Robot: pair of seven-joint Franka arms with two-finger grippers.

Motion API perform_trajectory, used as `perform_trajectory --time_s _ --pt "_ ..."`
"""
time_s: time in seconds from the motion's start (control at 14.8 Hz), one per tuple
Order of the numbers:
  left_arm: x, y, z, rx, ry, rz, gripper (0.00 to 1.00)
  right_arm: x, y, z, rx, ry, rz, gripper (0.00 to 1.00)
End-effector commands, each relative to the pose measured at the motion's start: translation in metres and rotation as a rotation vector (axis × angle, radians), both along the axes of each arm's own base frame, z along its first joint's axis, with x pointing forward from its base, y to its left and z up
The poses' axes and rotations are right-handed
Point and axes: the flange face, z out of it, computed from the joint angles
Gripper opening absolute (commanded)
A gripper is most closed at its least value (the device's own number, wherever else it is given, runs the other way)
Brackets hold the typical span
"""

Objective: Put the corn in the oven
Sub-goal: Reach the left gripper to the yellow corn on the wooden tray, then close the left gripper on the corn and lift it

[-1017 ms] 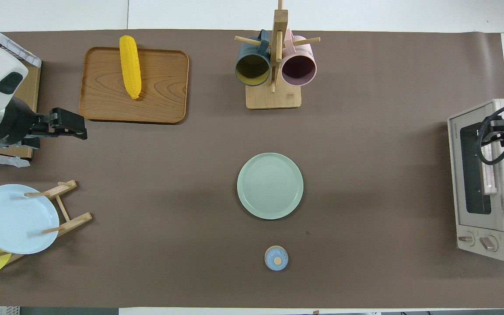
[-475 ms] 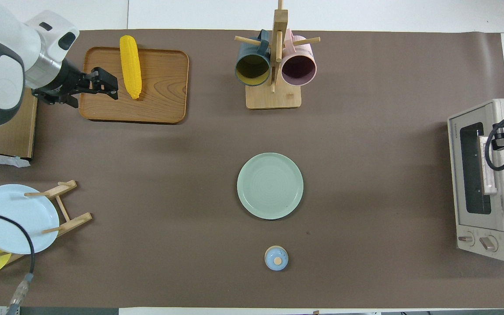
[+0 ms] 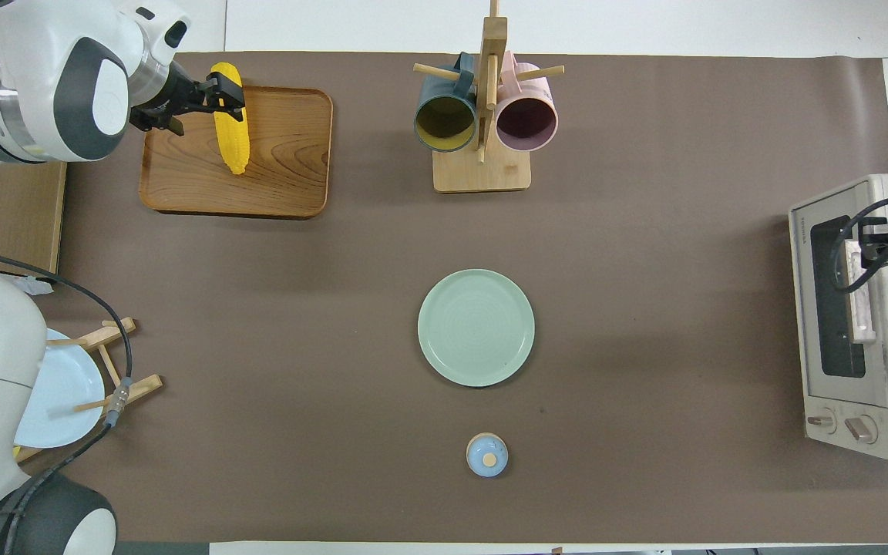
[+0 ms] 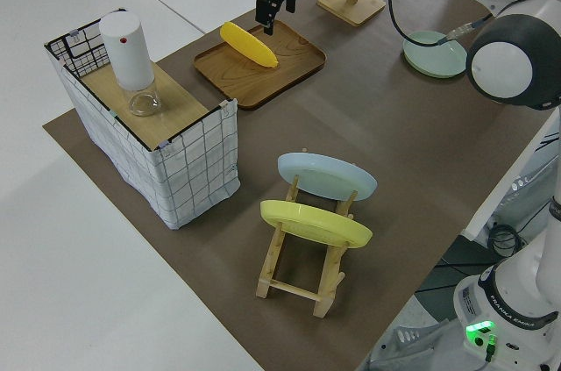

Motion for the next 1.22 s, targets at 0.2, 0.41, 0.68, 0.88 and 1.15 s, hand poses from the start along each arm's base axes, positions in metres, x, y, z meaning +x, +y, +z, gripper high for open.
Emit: perform_trajectory --time_s 0.2,0.41,0.68,0.88,1.15 --pt "0.026 0.008 -0.027 0.018 -0.114 -0.015 1.00 -0.009 -0.001 -0.003 -0.045 -0.022 -0.016 0.00" --pt "0.031 0.005 -0.070 0.035 -0.100 -0.025 1.00 -0.009 -0.006 -0.013 -0.100 -0.020 -0.001 0.00" --pt "0.039 0.004 -0.078 0.036 -0.109 -0.030 1.00 -0.011 -0.016 -0.031 -0.107 -0.021 -0.008 0.00" --pt "0.038 0.003 -0.079 0.036 -0.103 -0.033 0.96 -0.013 -0.016 -0.043 -0.106 -0.028 -0.076 0.00" --pt "0.038 0.002 -0.073 0.034 -0.109 -0.032 0.15 -0.015 -0.028 -0.060 -0.104 -0.028 -0.102 0.00"
